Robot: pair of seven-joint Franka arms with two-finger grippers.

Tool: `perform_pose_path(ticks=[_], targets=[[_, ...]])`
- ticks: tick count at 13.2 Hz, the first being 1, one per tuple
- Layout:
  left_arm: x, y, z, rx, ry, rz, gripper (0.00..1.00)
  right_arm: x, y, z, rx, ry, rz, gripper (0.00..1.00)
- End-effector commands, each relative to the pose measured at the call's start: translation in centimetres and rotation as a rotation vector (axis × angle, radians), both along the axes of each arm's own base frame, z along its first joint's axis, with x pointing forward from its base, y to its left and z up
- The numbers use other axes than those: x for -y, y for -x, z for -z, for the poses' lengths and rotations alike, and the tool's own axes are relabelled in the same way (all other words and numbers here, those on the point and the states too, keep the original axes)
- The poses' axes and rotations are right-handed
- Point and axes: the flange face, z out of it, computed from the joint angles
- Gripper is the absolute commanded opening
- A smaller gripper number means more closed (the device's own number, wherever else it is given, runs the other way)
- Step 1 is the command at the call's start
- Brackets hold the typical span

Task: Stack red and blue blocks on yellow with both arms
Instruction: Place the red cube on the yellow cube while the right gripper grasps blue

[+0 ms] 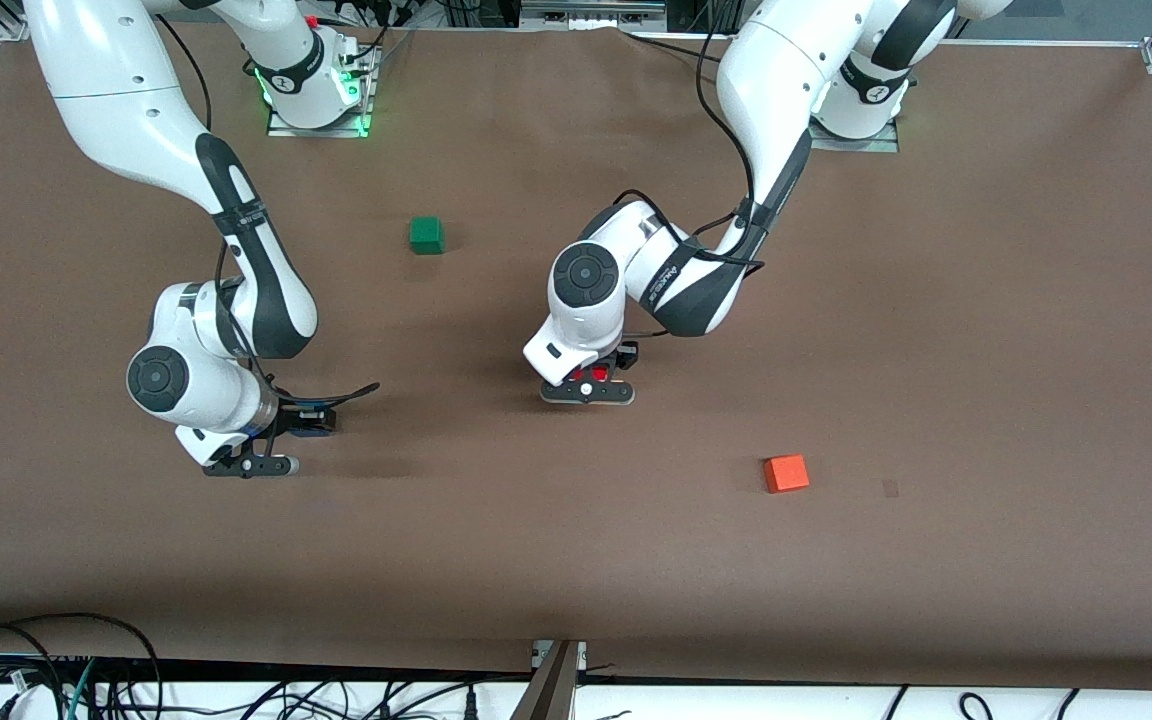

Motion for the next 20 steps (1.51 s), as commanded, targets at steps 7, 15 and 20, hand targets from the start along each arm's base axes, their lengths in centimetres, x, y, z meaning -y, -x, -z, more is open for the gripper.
perform_pose_path(ticks=[7,15,20], targets=[[-0.2,-0.8,0.0,0.021,-0.013,-0.003,0.38,-0.7,-1.0,-9.8,-0.081,-0.033,-0.034,0.41],[-1.4,-2.9,-3.8,0.036,0.004,-0.068,1.00,-0.9,0.5,-23.2,-0.127,-0.044,-0.061,0.42],[-9.3,-8.4,-9.0,0.018,0.000,-0.069,1.00,-5.4,0.9,-25.0,-0.107,-0.042,-0.046,0.42]])
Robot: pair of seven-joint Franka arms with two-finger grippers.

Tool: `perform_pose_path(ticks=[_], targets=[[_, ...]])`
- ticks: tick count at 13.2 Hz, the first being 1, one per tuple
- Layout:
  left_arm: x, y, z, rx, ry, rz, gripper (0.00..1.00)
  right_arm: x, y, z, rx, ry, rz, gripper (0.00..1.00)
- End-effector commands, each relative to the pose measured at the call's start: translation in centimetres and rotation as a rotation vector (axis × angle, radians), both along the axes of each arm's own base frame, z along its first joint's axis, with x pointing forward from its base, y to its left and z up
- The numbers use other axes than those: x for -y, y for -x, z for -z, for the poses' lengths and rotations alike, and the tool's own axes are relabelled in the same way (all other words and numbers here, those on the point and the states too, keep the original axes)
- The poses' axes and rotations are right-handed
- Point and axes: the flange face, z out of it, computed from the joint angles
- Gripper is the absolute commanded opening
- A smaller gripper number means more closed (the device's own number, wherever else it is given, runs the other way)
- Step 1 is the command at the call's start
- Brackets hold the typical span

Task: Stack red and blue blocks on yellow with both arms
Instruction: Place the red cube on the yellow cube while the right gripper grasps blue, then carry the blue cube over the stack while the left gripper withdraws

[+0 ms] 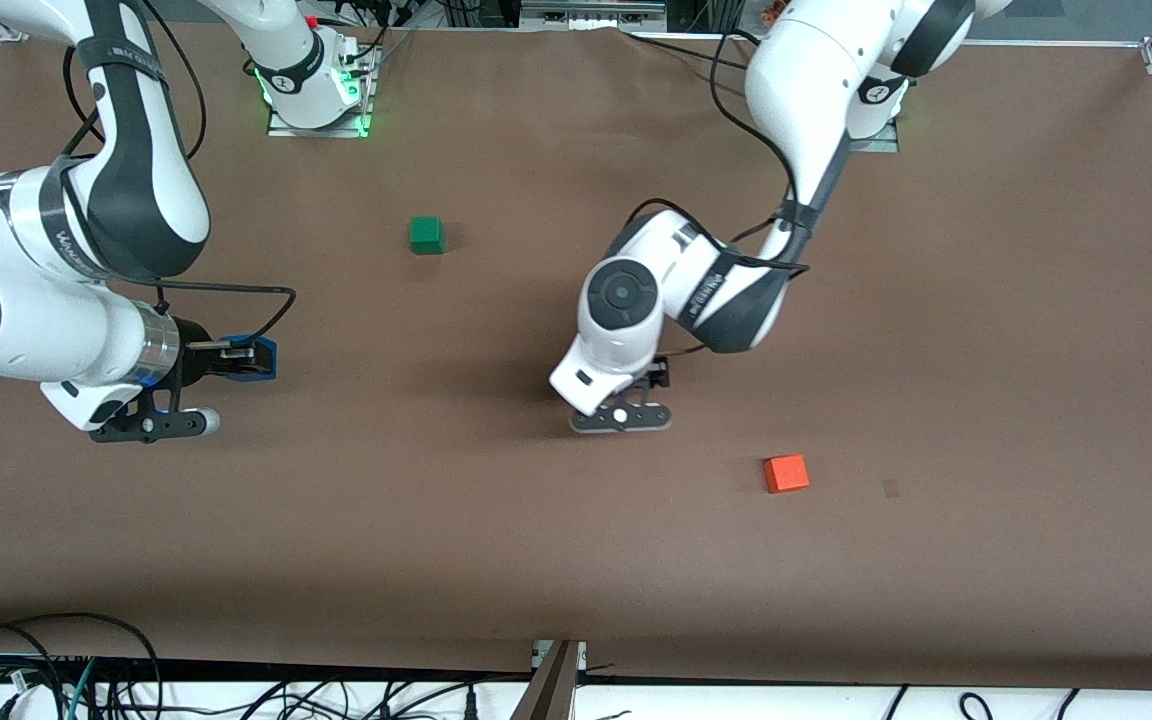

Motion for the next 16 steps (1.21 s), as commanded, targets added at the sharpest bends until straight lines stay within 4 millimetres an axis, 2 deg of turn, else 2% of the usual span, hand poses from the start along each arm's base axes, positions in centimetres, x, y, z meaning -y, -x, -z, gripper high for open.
perform_pose_path(ticks=[1,5,6,9,10,12,13,15,16], targets=[[-5.0,-2.9,-4.8,0.020,0.007,-0.008,1.00,-5.8,0.3,-1.0,0.014,0.000,0.039,0.43],[-16.5,-6.9,-10.2,0.019,0.001,0.062,1.00,-17.2,1.4,-0.6,0.053,0.012,0.077,0.44],[-20.0,-7.4,-12.7,0.020,-0.004,0.069,1.00,-20.3,1.8,0.0,0.072,0.009,0.086,0.44],[-31.6,-8.3,-17.9,0.006,0.013,0.134,1.00,-29.8,3.8,2.9,0.120,-0.004,0.173,0.44],[-34.5,-8.0,-20.0,0.020,0.015,0.124,1.00,-32.9,4.7,4.3,0.141,-0.020,0.226,0.44],[-37.6,-6.5,-25.6,0.094,0.015,0.083,1.00,-37.6,6.3,7.4,0.175,-0.044,0.272,0.44],[-39.2,-5.5,-27.7,0.117,0.012,0.060,1.00,-38.5,6.4,8.2,0.184,-0.054,0.273,0.44],[-40.2,-2.3,-30.0,0.113,-0.001,0.051,1.00,-39.9,6.7,9.5,0.194,-0.067,0.290,0.44],[-40.5,-1.0,-30.2,0.100,-0.005,0.049,1.00,-41.0,7.4,10.3,0.199,-0.068,0.309,0.44]])
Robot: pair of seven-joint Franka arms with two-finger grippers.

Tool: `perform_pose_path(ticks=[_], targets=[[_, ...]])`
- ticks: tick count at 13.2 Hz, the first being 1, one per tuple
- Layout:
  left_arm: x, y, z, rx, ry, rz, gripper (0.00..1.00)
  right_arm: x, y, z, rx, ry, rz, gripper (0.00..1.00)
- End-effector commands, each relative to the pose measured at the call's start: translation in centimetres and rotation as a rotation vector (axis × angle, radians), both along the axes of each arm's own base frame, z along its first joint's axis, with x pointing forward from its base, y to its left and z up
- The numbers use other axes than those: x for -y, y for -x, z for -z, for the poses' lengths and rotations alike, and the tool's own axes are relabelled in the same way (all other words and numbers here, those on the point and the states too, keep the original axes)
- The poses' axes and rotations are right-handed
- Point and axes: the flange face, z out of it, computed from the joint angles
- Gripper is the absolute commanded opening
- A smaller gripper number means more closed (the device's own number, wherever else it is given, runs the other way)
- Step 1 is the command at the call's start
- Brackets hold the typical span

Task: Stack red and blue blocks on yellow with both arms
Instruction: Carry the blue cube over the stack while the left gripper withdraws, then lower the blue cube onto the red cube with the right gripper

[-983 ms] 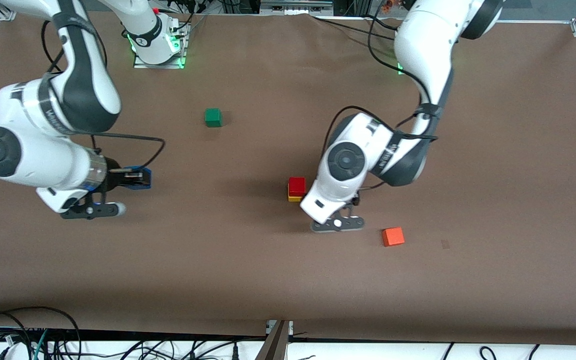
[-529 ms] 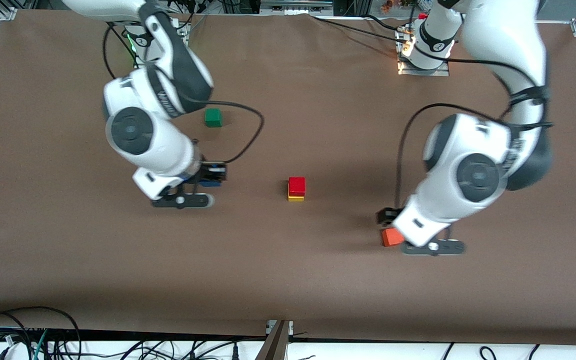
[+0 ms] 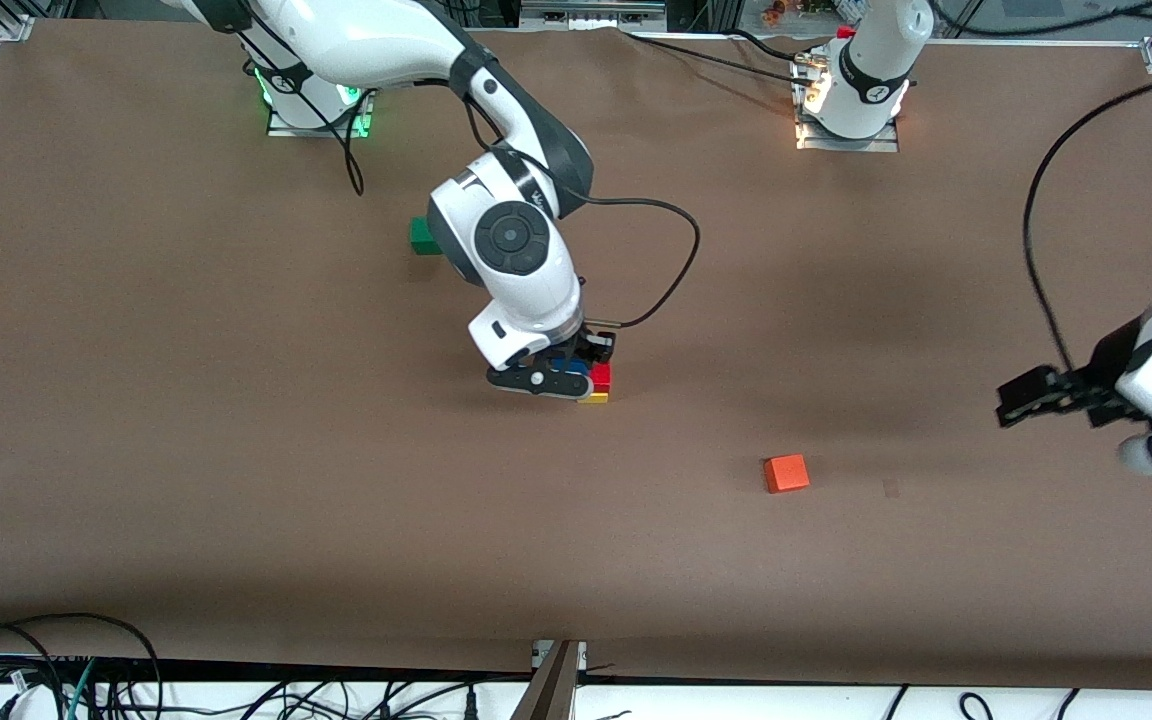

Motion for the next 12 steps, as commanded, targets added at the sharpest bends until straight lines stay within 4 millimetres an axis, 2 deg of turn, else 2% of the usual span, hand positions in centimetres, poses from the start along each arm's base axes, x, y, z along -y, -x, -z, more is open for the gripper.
perform_pose_path(ticks=[1,2,4,5,7,10,12], targets=[[-1.5,4.6,-0.4,-0.049,-0.016,-0.006,1.00,-2.0,0.4,0.7,0.019,-0.008,0.040,0.44],[-2.4,6.0,-0.1,-0.071,-0.006,-0.019,1.00,-2.5,0.8,1.4,0.016,0.000,0.034,0.45],[-2.5,8.6,0.3,-0.101,-0.009,-0.018,1.00,-2.9,1.2,2.0,0.027,0.014,0.021,0.45],[-2.4,9.2,0.8,-0.117,-0.009,-0.017,1.00,-2.9,1.2,2.2,0.025,0.016,0.020,0.47],[-1.9,9.5,0.8,-0.120,-0.008,-0.018,1.00,-3.0,1.3,2.5,0.036,0.034,0.007,0.48],[-2.2,8.7,2.1,-0.141,-0.008,-0.020,1.00,-3.2,1.5,3.0,0.046,0.051,-0.013,0.51],[-2.1,8.5,2.2,-0.143,-0.008,-0.021,1.00,-3.2,1.4,3.0,0.054,0.053,-0.015,0.51]])
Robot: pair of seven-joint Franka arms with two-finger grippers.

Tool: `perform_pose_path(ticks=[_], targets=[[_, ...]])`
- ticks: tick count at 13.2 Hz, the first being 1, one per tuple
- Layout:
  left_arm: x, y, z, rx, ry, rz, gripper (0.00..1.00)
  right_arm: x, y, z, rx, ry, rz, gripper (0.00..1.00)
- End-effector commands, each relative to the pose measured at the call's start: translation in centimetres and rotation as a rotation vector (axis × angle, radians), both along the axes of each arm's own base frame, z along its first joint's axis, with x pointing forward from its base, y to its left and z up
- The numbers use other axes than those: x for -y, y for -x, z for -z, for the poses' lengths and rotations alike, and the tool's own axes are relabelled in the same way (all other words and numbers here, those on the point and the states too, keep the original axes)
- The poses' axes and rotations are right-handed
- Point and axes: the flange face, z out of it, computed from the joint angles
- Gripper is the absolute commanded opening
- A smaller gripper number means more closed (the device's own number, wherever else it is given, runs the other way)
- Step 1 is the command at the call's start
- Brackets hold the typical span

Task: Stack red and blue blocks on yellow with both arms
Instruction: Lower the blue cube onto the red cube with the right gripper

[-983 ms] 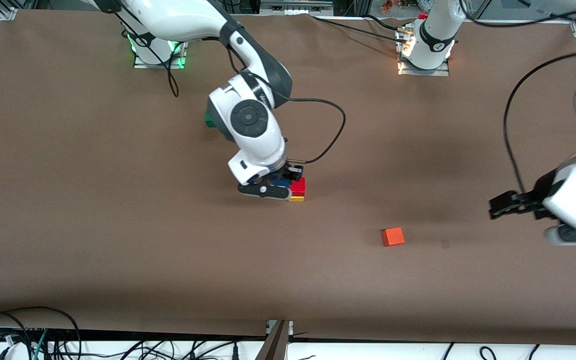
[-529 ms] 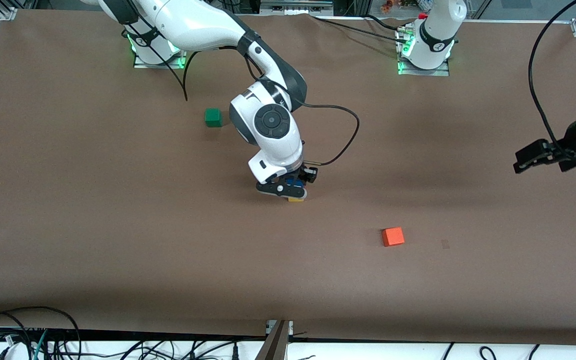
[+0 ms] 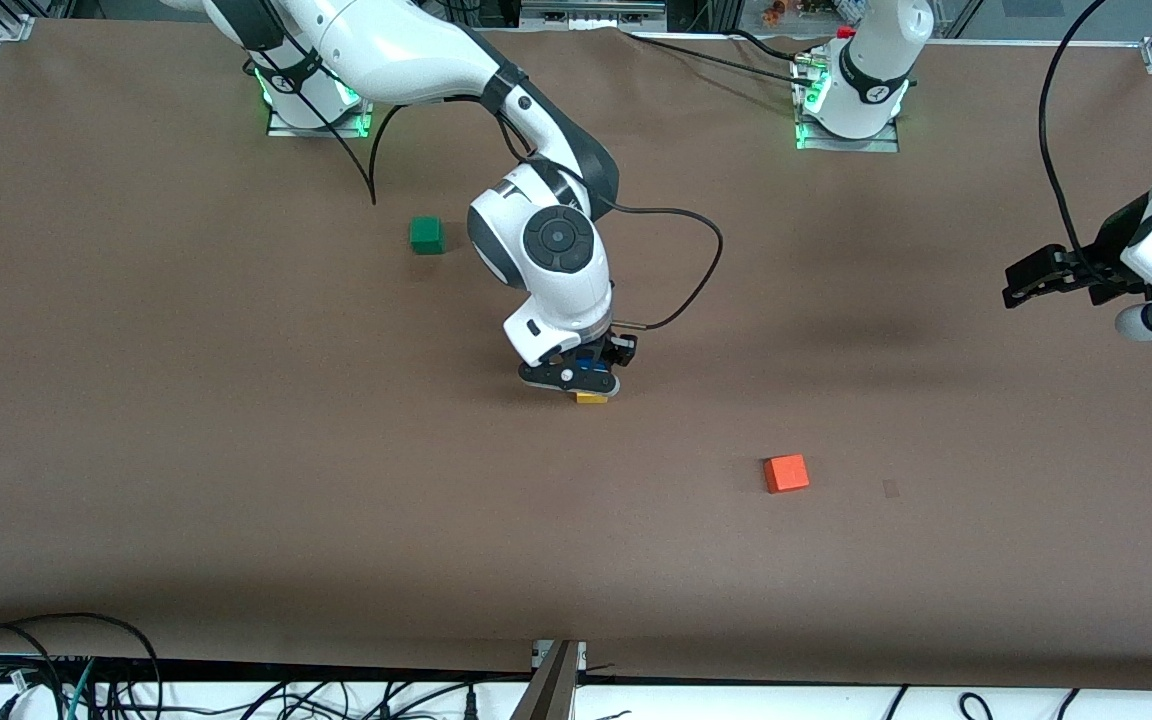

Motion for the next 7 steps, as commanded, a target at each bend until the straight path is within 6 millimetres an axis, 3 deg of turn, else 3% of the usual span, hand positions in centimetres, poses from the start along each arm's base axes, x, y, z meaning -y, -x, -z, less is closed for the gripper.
perform_pose_path(ticks=[1,5,7], targets=[[-0.2,0.0,0.2,0.007,0.002,0.005,1.00,-0.7,-0.1,-0.2,0.028,0.006,-0.005,0.51],[-1.0,-0.2,0.2,0.010,0.004,-0.006,1.00,-0.8,0.0,0.0,0.027,0.007,-0.008,0.62],[-1.3,-0.3,-0.4,0.021,0.003,-0.009,1.00,-0.8,0.0,0.0,0.027,0.007,-0.006,0.72]])
